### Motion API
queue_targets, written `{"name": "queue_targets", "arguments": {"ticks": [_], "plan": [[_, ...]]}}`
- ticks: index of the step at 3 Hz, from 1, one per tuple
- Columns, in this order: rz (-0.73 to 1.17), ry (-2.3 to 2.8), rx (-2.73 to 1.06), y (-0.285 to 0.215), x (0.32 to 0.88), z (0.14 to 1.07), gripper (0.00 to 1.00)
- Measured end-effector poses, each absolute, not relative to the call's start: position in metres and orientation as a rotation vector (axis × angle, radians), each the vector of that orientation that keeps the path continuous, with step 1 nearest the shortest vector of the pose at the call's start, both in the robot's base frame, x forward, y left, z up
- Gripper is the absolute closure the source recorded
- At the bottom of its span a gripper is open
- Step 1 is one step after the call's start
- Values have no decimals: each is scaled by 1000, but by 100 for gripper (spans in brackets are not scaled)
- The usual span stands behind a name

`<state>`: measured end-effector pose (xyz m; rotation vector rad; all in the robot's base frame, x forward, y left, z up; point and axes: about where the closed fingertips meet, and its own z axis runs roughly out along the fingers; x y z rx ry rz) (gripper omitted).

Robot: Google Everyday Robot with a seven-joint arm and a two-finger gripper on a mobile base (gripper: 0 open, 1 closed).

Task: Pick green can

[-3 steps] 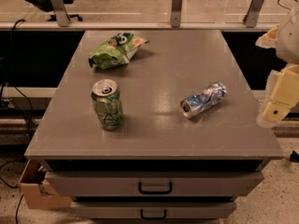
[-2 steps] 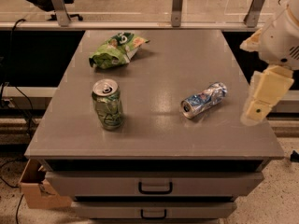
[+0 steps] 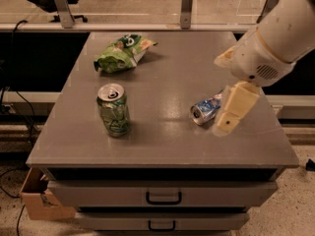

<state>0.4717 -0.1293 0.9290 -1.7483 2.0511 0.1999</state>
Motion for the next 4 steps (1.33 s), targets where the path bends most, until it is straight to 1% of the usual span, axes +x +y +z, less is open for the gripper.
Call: {"name": "queue_targets", "arguments": {"ticks": [1,3,4], "plan": [[341,1910,-1808,-79,473,913,0],[406,1843,-1799,-63,471,917,0],[527,1721,-1756,-31,473,922,0]]}}
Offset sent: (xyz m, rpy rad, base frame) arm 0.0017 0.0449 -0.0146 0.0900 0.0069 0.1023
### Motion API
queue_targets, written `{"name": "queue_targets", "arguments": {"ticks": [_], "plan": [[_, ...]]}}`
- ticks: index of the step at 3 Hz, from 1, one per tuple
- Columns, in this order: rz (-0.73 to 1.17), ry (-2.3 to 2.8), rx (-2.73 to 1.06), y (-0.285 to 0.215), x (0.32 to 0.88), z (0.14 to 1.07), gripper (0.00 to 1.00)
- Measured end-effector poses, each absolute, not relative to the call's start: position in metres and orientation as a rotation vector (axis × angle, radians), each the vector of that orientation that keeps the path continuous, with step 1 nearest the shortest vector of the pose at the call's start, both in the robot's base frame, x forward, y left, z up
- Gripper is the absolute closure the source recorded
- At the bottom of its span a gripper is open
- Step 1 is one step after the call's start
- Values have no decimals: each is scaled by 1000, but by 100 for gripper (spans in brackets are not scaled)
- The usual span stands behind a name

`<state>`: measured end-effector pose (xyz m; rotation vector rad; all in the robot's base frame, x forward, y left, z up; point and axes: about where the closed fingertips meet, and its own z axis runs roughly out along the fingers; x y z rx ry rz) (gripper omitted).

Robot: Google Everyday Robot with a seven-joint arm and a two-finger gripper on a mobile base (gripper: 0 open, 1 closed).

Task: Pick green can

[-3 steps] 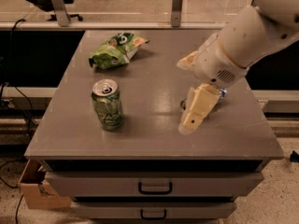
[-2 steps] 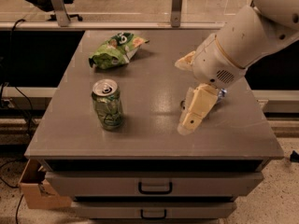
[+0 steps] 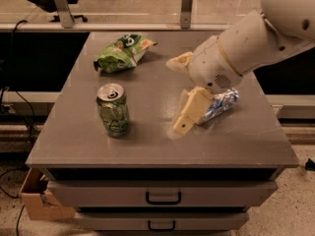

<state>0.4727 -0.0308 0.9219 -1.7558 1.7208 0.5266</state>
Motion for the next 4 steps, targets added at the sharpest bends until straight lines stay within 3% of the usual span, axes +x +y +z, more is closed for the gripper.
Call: {"name": "queue_targets", "arguments": {"ticks": [2,4], "plan": [[664,1541,-1762,36,475,933,0],[668,1505,-1887,85,483,922,0]]}}
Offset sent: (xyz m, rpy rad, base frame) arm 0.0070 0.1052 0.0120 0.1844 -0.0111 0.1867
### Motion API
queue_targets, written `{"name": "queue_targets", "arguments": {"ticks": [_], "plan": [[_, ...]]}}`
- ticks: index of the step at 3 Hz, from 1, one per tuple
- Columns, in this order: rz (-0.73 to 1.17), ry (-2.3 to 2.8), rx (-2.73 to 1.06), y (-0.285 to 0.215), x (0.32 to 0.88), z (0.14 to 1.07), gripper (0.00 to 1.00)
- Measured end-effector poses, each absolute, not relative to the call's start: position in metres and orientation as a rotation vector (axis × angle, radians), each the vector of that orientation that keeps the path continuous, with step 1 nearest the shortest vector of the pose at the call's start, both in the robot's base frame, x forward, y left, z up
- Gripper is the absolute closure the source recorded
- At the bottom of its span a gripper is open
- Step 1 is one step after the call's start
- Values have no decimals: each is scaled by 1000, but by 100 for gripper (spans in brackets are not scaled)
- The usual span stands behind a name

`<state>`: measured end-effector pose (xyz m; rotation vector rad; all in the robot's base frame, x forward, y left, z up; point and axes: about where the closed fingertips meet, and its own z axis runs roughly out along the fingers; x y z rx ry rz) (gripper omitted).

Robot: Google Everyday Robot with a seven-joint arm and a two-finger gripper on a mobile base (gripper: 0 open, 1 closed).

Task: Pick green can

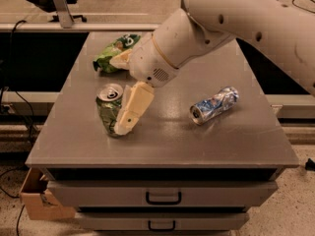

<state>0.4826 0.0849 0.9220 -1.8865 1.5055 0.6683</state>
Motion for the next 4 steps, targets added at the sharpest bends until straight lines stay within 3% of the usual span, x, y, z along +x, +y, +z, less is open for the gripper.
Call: {"name": "queue_targets", "arguments": {"ticks": [1,2,4], "plan": [[680,1504,-1930,95,483,913,0],[687,1495,-1957,102,484,908,18],[684,1482,-1980,104,486,907,64]]}}
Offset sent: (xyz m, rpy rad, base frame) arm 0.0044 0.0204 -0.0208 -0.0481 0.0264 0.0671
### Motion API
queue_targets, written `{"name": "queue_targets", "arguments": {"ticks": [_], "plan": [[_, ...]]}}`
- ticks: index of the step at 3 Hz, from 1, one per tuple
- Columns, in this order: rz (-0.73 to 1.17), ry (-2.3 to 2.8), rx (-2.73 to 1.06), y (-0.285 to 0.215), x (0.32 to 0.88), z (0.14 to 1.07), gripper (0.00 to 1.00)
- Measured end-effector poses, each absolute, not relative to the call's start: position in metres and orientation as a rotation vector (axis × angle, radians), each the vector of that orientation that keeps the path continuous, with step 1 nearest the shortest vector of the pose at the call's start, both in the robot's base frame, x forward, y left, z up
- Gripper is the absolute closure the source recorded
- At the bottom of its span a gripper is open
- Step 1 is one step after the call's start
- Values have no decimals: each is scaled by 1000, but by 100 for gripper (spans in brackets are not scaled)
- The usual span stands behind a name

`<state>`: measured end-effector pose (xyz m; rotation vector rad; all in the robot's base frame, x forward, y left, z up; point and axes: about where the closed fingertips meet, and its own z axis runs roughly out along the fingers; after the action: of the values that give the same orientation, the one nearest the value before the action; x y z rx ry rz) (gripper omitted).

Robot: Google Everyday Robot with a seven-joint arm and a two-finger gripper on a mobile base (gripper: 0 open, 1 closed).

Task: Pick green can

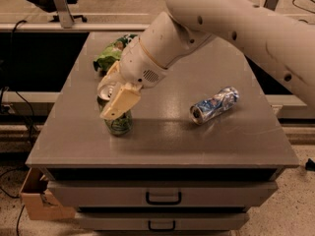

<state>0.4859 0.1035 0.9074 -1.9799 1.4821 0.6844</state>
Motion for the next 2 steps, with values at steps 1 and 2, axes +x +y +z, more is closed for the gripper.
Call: {"name": "queue_targets", "arguments": {"ticks": [1,2], "plan": [[665,1455,-1958,94,495,922,87],[632,1409,-1923,80,509,948,100]]}}
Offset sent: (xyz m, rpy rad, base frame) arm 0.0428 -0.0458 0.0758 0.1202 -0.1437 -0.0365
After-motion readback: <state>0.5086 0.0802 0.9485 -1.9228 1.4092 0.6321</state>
